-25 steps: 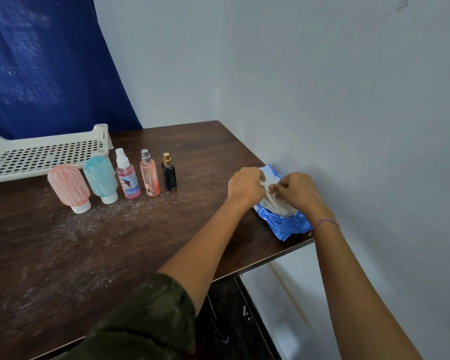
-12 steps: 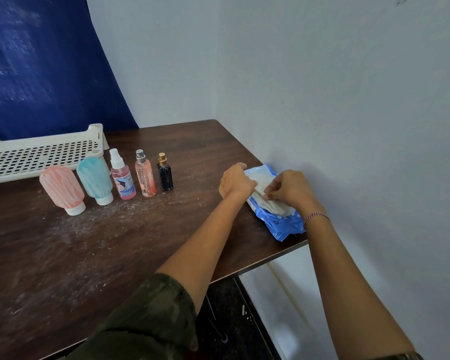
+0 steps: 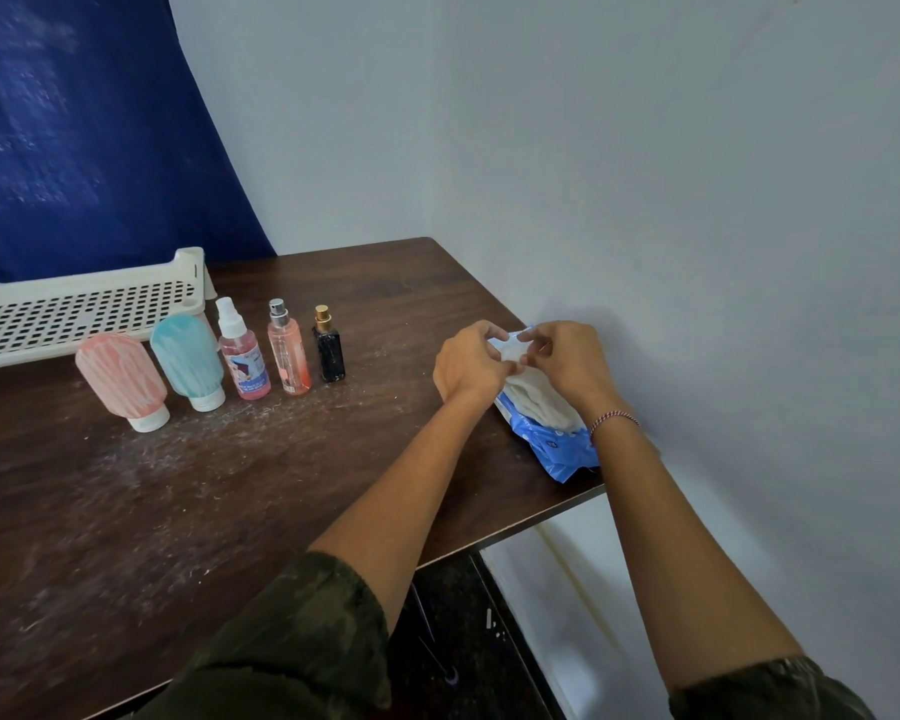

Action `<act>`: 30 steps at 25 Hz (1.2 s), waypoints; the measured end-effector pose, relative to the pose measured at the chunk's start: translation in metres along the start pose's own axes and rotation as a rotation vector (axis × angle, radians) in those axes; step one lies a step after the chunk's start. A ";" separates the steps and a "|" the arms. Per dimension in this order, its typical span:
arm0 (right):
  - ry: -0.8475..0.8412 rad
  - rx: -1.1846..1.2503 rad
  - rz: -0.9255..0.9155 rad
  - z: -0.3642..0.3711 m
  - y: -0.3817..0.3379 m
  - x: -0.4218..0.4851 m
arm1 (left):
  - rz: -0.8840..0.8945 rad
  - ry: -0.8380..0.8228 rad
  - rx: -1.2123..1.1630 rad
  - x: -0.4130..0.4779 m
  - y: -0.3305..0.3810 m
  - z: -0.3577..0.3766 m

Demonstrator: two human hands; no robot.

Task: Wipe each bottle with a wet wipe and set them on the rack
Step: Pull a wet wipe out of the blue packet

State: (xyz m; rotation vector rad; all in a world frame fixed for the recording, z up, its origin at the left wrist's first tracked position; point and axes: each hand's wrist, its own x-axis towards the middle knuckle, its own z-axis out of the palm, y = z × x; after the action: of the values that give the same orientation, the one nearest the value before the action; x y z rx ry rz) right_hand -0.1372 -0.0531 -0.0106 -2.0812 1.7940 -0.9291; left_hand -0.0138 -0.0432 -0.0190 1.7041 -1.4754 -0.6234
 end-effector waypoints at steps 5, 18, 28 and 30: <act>-0.017 -0.018 -0.062 0.003 0.003 -0.001 | 0.058 -0.017 0.049 0.000 -0.002 0.003; -0.110 -0.064 -0.075 0.008 0.012 0.005 | 0.195 -0.045 0.109 -0.002 -0.005 0.001; 0.101 0.184 0.045 -0.005 0.014 -0.004 | 0.162 -0.020 0.107 0.000 -0.010 0.006; 0.110 0.195 0.038 -0.010 0.014 -0.006 | 0.154 -0.021 0.135 -0.001 -0.008 0.005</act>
State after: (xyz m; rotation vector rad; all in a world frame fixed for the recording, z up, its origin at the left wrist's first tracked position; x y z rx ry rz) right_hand -0.1549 -0.0482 -0.0127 -1.9037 1.7109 -1.1773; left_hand -0.0132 -0.0436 -0.0290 1.6686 -1.6782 -0.4696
